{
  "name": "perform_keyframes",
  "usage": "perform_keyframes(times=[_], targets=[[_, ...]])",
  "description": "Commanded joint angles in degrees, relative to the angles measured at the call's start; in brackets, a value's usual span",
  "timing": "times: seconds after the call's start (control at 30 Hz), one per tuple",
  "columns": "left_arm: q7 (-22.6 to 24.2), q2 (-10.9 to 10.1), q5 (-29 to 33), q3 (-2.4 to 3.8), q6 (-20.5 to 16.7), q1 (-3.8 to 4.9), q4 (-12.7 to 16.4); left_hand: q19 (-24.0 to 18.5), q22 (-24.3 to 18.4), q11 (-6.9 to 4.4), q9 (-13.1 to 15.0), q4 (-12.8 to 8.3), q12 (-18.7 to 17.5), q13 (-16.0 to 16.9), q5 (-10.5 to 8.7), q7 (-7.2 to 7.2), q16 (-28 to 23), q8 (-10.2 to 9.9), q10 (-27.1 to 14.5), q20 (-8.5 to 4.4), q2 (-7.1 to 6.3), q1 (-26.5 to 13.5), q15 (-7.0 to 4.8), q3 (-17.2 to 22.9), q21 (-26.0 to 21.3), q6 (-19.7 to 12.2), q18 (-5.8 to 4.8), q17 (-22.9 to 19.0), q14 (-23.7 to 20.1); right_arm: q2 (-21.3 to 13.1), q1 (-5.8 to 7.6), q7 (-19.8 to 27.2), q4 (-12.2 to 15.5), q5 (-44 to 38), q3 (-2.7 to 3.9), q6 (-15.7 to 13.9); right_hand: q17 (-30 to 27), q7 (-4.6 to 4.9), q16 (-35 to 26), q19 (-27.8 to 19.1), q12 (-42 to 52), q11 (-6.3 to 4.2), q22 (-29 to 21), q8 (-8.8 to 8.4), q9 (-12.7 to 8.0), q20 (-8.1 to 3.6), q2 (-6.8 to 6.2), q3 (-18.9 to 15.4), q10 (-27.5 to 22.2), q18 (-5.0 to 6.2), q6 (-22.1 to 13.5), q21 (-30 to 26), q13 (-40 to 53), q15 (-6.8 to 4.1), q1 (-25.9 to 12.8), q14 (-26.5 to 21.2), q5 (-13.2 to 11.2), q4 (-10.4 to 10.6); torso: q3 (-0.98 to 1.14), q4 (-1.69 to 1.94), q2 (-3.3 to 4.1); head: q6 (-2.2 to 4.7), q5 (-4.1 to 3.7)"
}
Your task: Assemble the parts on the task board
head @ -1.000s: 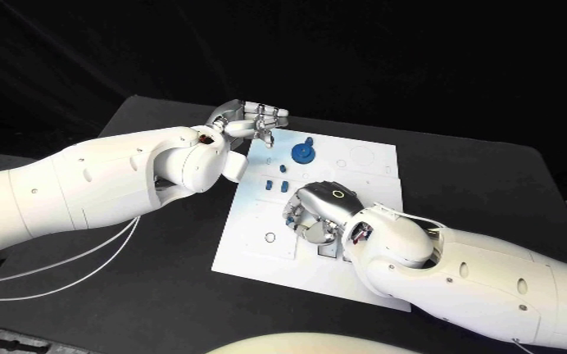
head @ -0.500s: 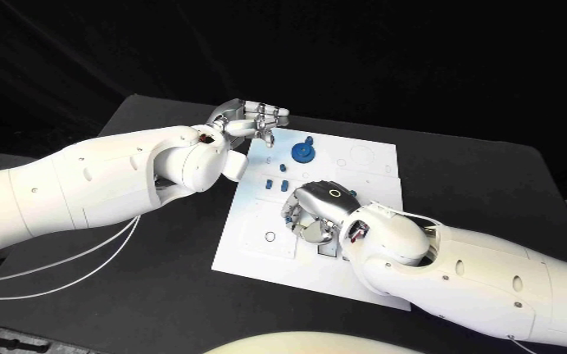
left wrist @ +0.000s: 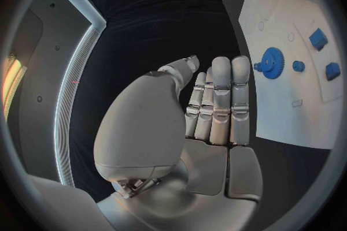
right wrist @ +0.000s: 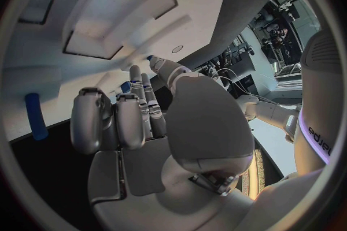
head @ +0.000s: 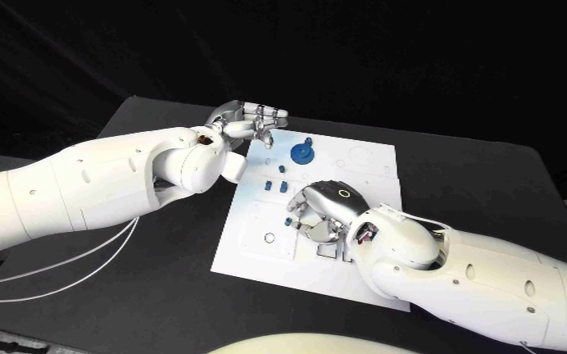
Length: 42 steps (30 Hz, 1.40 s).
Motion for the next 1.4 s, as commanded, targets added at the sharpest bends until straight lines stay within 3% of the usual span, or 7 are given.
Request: perform_keyframes(times=[0.03, 0.33, 0.43, 0.53, 0.7, 1.1, 1.4], targets=[[0.2, 0.0, 0.2, 0.02, 1.1, 0.06, 0.1, 0.1, -0.1, -0.01, 0.0, -0.1, 0.4, -0.1, -0.16, 0.12, -0.2, -0.1, -0.3, 0.13, 0.74, 0.0, -0.05, -0.4, -0.3, -0.3, 0.83, -0.1, -0.3, -1.7, 0.29, -1.3, 1.9, -0.1, 0.22, -1.7, 0.0, -0.2, -0.3, -0.1, 0.4, -0.06, 7.5, 0.05, -0.1, 0.3, -0.74, -0.7, -0.4, -0.47, -0.3, -0.3, 0.0, 0.42, -0.4, 1.9, 0.4, 0.1, 0.0, -0.02, 0.0, 0.1, -0.15], [0.3, -0.2, 0.2, -0.07, 1.1, 0.05, 0.0, 0.1, -0.1, -0.01, 0.0, -0.1, 0.4, -0.1, -0.16, 0.12, -0.2, -0.1, -0.3, 0.13, 0.74, 0.0, -0.05, -0.4, -0.3, -0.3, 0.83, -0.1, -0.3, -9.5, 3.7, -0.2, 7.3, 2.2, 1.06, 1.7, -0.6, -0.58, -0.7, -1.0, 0.3, -0.09, 6.7, 0.14, -0.2, 0.35, -1.48, -3.2, -2.2, -0.08, -0.2, -2.1, -0.4, 0.44, -1.1, 1.7, 1.6, 0.4, 0.01, -0.15, -0.1, 0.47, -1.16], [0.3, -0.2, 0.2, -0.14, 1.0, 0.05, 0.0, 0.1, -0.1, -0.01, -0.1, -0.1, 0.4, -0.1, -0.18, 0.11, -0.2, -0.1, -0.3, 0.14, 0.75, 0.0, -0.04, -0.4, -0.3, -0.3, 0.82, -0.1, -0.3, -12.1, 5.31, 0.7, 7.3, 2.6, 1.17, 4.4, -1.3, -1.2, -1.0, -1.8, 0.4, -0.12, 5.9, 0.11, -0.5, 0.34, -1.61, -6.7, -4.3, 0.28, -0.9, -3.9, -0.7, 0.49, -1.4, 1.6, 2.9, 0.6, -0.03, -0.26, -0.21, 0.62, -1.49], [0.4, -0.2, 0.2, -0.19, 1.1, 0.05, 0.0, 0.1, -0.1, -0.01, -0.1, -0.1, 0.4, -0.1, -0.18, 0.11, -0.2, -0.1, -0.4, 0.14, 0.75, 0.0, -0.04, -0.5, -0.3, -0.3, 0.81, -0.1, -0.3, -14.2, 6.21, 1.7, 6.3, 2.4, 1.21, 6.3, -2.3, -1.59, -1.6, -2.1, 1.7, 0.04, 5.5, 0.14, -0.7, 0.41, -0.47, -12.8, -5.9, 0.42, -1.0, -4.9, -0.8, 0.51, 0.0, 1.4, 3.5, 1.0, -0.08, -0.36, -0.34, 0.82, -1.65], [0.5, -0.2, 0.2, -0.29, 1.1, 0.04, 0.0, 0.1, -0.1, -0.01, -0.1, -0.1, 0.4, -0.1, -0.18, 0.11, -0.2, -0.1, -0.4, 0.14, 0.75, 0.0, -0.04, -0.5, -0.3, -0.3, 0.81, -0.1, -0.3, -15.5, 6.51, 2.4, 5.3, 1.9, 1.16, 7.6, -2.3, -1.87, -1.6, -2.0, 2.5, 0.09, 5.6, 0.15, -0.8, 0.45, 0.28, -15.1, -6.5, 0.39, -1.0, -5.0, -0.9, 0.53, 1.1, 1.4, 3.7, 1.3, 0.04, -0.36, -0.33, 0.79, -1.58], [0.5, -0.4, 0.2, -0.47, 1.1, 0.02, 0.1, 0.1, -0.1, -0.01, -0.1, -0.1, 0.4, -0.1, -0.18, 0.11, -0.2, -0.1, -0.4, 0.14, 0.75, 0.0, -0.04, -0.5, -0.3, -0.3, 0.81, -0.1, -0.3, -14.0, 6.03, 3.0, 3.1, 1.3, 1.01, 7.9, -2.4, -2.28, -1.6, -1.6, 3.4, 0.02, 5.8, 0.11, -0.9, 0.42, 1.43, -15.7, -6.3, 0.3, -1.3, -4.7, -0.8, 0.49, 2.3, 1.5, 3.9, 1.4, -0.1, -0.32, -0.27, 0.8, -1.63], [0.5, -0.4, 0.2, -0.5, 1.2, 0.02, 0.1, 0.2, 0.0, -0.02, -0.1, -0.1, 0.5, -0.1, -0.19, 0.09, -0.2, 0.0, -0.4, 0.15, 0.8, 0.0, -0.04, -0.5, -0.2, -0.2, 0.79, -0.1, -0.3, -12.3, 5.77, 3.0, 1.5, 1.5, 0.93, 7.7, -2.3, -1.69, -1.4, -0.6, 5.0, -0.68, 6.7, 0.3, -1.0, 0.03, 3.39, -14.5, -4.0, -0.05, -0.7, -3.1, -0.7, -0.07, 3.5, 1.6, 3.2, 1.7, -0.09, -0.32, -0.3, 0.71, -1.65]])
